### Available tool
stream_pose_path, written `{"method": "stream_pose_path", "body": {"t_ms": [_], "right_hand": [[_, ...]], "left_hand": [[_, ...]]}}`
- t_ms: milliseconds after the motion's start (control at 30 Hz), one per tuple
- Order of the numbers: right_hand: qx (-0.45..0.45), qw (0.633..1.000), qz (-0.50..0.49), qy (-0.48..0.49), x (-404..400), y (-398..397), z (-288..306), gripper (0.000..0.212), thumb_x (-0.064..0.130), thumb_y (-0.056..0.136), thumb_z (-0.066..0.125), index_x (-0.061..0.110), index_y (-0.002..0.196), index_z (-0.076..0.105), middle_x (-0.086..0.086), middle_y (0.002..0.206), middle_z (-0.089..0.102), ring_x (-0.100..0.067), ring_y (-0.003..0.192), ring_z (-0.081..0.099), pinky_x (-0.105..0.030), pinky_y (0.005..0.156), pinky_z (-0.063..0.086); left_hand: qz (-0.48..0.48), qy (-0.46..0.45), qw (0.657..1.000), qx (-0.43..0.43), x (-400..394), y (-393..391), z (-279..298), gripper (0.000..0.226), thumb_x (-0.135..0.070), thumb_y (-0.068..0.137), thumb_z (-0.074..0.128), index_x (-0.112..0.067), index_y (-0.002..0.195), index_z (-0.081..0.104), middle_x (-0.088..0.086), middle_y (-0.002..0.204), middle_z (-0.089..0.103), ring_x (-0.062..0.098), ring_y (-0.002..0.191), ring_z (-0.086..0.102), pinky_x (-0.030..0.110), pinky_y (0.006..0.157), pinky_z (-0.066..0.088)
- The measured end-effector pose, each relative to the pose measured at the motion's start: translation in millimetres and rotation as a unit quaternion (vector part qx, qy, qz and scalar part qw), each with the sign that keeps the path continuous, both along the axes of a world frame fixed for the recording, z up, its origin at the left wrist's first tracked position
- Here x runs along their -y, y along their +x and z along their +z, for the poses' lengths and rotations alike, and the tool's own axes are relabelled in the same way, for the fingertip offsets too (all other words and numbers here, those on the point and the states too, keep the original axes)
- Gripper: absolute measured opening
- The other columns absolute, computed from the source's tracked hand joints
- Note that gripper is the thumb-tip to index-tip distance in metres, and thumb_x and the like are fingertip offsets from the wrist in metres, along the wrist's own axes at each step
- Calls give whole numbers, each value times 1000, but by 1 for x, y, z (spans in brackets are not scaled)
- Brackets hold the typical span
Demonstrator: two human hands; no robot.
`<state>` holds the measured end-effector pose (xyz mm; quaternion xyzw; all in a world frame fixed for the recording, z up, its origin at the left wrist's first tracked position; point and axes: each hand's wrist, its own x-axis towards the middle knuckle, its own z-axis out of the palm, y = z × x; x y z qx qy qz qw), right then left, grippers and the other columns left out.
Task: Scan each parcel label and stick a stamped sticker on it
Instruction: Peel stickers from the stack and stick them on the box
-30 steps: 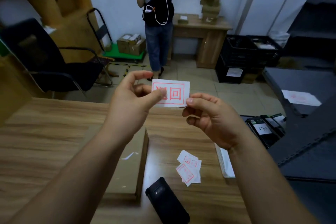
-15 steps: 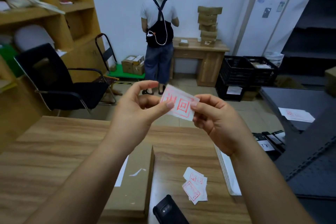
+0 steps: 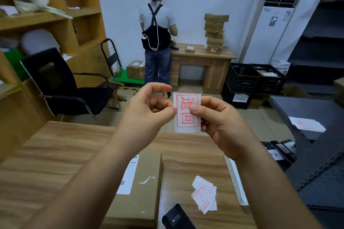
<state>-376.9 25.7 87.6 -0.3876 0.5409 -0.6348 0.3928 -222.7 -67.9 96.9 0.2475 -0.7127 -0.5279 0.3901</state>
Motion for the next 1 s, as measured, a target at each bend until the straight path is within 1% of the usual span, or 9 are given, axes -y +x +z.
{"method": "stream_pose_path", "body": {"t_ms": [100, 200, 300, 400, 567, 733, 833, 900, 1000], "right_hand": [[-8, 1000, -3, -3, 1, 3, 1, 30, 24, 74, 69, 12, 101, 71, -10, 96, 76, -22, 87, 70, -35, 70, 42], [-13, 1000, -4, -3, 3, 4, 0, 29, 26, 74, 71, 13, 100, 72, -9, 95, 76, -18, 83, 69, -27, 63, 40], [-19, 1000, -1, 0, 3, 4, -1, 31, 28, 73, 73, 13, 100, 72, -10, 98, 76, -23, 88, 69, -27, 64, 42], [-21, 1000, 12, -5, 3, 3, -3, 23, 26, 77, 77, 16, 98, 74, -11, 99, 75, -25, 88, 67, -28, 65, 43], [-29, 999, 19, -5, -1, -3, 0, 31, 29, 77, 71, 12, 104, 70, -10, 94, 75, -17, 79, 65, -28, 65, 44], [-21, 1000, 16, -6, -2, -11, 0, 22, 23, 86, 70, 11, 104, 70, -9, 90, 75, -14, 73, 65, -26, 62, 45], [8, 1000, 12, -10, -4, -14, 0, 18, 21, 86, 63, 11, 99, 69, -9, 86, 74, -15, 70, 64, -25, 60, 44], [23, 1000, 14, -15, -5, -16, 0, 23, 25, 80, 64, 11, 98, 69, -9, 85, 73, -15, 68, 63, -24, 58, 44], [21, 1000, 20, -9, -7, -22, -4, 25, 26, 80, 68, 11, 100, 69, -11, 88, 73, -18, 70, 65, -26, 60, 45]], "left_hand": [[1, 12, 1000, -2, 0, 2, 2, 32, -2, 87, 68, -24, 109, 60, -5, 72, 70, 15, 78, 70, 33, 74, 58], [-8, 22, 1000, 2, 1, 2, 3, 31, -4, 88, 68, -23, 111, 60, -4, 74, 71, 17, 84, 72, 34, 77, 59], [-8, 30, 1000, -2, 3, 2, 3, 29, -4, 88, 68, -21, 110, 60, -5, 73, 71, 11, 83, 73, 27, 74, 60], [-5, 33, 999, -3, 5, 1, 1, 27, -4, 88, 68, -20, 108, 61, -4, 73, 72, 7, 81, 72, 17, 68, 56], [1, 29, 1000, 5, 7, -2, 0, 25, -5, 88, 68, -21, 106, 60, -3, 74, 72, 8, 82, 72, 20, 71, 58], [-6, 46, 999, -2, 5, -9, 4, 23, -5, 89, 67, -20, 105, 59, 5, 81, 74, 8, 84, 73, 18, 69, 57], [-1, 71, 997, -14, 3, -14, 5, 22, -4, 89, 67, -18, 105, 60, 10, 86, 75, 14, 88, 74, 27, 77, 60], [9, 84, 996, -21, 2, -17, 5, 22, -4, 88, 67, -17, 105, 60, 12, 90, 75, 18, 90, 74, 36, 83, 60], [27, 86, 996, -25, 1, -21, 7, 22, -7, 88, 68, -17, 106, 59, 9, 90, 76, 17, 89, 74, 39, 85, 59]]}}
